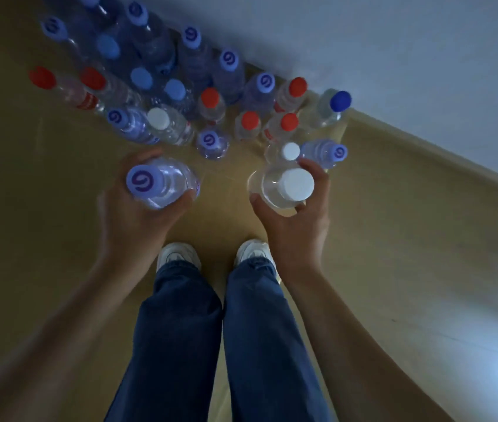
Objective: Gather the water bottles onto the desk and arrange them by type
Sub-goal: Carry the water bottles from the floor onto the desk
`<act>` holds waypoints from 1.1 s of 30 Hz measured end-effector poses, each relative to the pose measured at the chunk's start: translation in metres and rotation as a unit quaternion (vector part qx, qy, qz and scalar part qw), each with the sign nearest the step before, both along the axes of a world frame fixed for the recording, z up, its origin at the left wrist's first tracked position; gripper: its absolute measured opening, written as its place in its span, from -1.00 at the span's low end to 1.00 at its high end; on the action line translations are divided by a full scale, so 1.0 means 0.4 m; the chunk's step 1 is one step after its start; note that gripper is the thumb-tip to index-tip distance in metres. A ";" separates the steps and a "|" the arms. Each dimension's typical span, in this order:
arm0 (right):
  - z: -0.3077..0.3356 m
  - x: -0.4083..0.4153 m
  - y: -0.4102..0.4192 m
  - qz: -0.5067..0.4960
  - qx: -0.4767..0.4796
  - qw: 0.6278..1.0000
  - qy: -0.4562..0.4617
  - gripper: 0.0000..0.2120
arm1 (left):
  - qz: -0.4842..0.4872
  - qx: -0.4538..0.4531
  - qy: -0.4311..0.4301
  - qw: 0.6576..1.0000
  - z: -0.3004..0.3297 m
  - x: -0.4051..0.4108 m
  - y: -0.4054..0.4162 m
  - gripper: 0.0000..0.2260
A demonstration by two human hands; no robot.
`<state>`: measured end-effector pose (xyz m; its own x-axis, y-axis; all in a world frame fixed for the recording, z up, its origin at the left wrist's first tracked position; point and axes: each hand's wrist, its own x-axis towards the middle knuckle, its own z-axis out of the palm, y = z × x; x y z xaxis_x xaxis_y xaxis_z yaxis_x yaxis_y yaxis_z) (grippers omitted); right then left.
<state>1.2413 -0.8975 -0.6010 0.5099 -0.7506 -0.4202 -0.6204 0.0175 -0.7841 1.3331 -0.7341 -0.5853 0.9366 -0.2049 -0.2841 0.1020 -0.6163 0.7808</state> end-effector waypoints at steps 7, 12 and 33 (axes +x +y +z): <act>0.416 -0.016 -0.018 -0.038 -0.022 0.998 -0.034 -0.38 | -0.070 -0.015 -0.030 0.997 0.401 0.003 -0.045 -0.52; 0.699 -0.091 -0.024 -0.053 -0.048 0.995 -0.065 -0.40 | -0.138 -0.058 -0.024 0.988 0.646 -0.008 -0.090 -0.52; 1.739 -0.765 0.050 -0.292 -0.212 0.913 -0.192 -0.41 | -0.573 -0.301 -0.135 0.750 1.714 -0.404 -0.380 -0.47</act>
<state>0.9351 -0.8773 0.0947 0.0194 -0.9952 0.0963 -0.2802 -0.0979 -0.9550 1.1714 -0.8860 0.1005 0.0545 -0.9345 0.3516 -0.4376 0.2942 0.8497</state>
